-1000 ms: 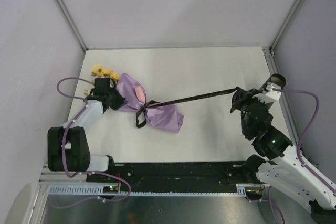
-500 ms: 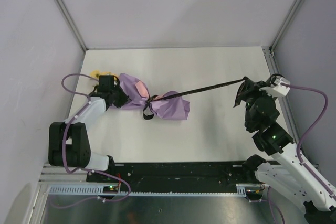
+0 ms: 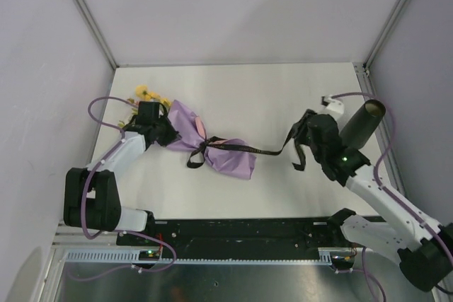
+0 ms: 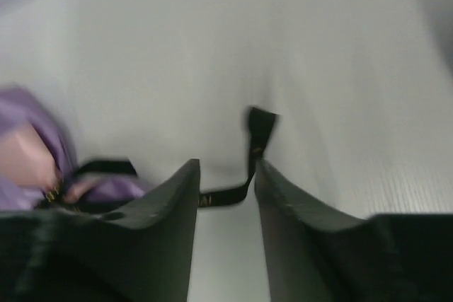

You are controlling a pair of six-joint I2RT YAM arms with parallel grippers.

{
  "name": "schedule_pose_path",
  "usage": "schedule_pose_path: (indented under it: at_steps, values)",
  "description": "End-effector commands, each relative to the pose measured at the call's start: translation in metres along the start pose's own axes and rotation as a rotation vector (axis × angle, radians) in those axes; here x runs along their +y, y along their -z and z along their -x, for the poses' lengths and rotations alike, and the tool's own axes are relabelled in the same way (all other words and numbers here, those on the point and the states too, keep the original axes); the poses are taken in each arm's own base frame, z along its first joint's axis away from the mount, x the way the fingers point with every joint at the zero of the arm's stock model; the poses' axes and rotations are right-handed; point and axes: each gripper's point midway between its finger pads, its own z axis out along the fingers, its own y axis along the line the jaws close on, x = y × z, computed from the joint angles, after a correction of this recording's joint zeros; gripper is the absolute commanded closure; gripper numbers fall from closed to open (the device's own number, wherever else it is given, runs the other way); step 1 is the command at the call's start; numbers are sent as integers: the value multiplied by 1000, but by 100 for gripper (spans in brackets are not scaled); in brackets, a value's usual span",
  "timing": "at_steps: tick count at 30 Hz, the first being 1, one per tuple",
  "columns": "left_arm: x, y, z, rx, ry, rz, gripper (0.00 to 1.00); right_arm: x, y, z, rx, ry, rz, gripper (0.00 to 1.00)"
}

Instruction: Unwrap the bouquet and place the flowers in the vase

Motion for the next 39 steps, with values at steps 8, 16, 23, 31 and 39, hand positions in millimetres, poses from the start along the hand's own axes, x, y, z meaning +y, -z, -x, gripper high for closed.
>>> schedule_pose_path:
  at_steps: [8,16,23,31,39]
  values:
    - [-20,13,-6,18,-55,-94,100,110,8,-62,189,-18,313,43]
    - [-30,19,-13,43,-37,-159,100,206,-7,-114,173,22,426,51]
    - [-31,20,-14,42,-37,-169,100,251,-29,-158,212,54,460,53]
    - [-31,19,-15,46,-40,-172,100,256,-45,-199,291,99,433,56]
    - [-32,21,-12,34,-39,-172,100,250,-50,-227,351,146,417,59]
